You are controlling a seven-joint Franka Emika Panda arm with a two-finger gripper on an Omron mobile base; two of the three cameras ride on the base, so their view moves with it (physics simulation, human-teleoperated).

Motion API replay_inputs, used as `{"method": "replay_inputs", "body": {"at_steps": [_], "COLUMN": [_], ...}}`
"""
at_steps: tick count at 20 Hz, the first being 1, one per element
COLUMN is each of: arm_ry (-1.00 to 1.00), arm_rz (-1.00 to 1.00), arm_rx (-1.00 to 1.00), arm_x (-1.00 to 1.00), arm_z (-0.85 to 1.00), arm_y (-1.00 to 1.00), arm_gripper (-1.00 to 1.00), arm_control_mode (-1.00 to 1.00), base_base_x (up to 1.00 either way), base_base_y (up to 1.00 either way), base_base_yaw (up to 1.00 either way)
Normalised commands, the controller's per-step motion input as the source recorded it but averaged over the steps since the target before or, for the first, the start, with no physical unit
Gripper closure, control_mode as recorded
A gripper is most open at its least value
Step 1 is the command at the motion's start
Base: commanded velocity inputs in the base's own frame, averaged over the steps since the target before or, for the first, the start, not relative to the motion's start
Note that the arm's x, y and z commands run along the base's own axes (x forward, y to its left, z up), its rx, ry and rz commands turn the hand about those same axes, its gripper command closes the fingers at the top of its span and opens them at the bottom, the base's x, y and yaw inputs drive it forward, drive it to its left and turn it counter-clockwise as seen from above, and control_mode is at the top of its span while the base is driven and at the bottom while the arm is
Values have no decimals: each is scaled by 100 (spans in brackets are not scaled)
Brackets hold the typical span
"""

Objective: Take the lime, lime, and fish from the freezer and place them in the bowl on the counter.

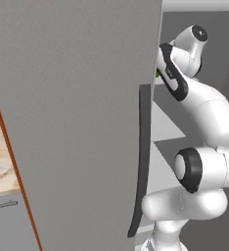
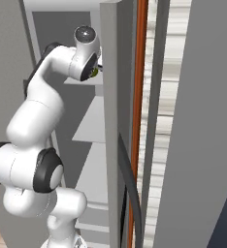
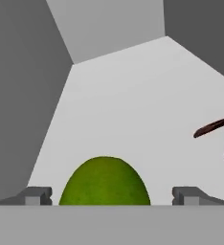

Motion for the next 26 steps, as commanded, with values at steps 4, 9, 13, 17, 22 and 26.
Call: {"method": "replay_inputs", "body": {"at_steps": [4, 9, 13, 17, 22, 26], "arm_ry": [6, 3, 0, -7, -32, -21], "arm_rz": [0, 0, 0, 0, 0, -1], "arm_rx": [0, 0, 0, 0, 0, 0], "arm_x": [23, 19, -14, -87, -100, -100], "arm_z": [-29, -13, 0, 20, 55, 19], "arm_y": [0, 0, 0, -2, -6, -10], "arm_gripper": [-100, 100, 100, 100, 100, 100], "arm_control_mode": [-100, -100, -100, -100, -100, -100], "base_base_x": [0, 0, 0, 0, 0, 0], "base_base_y": [0, 0, 0, 0, 0, 0], "base_base_yaw": [0, 0, 0, 0, 0, 0]}}
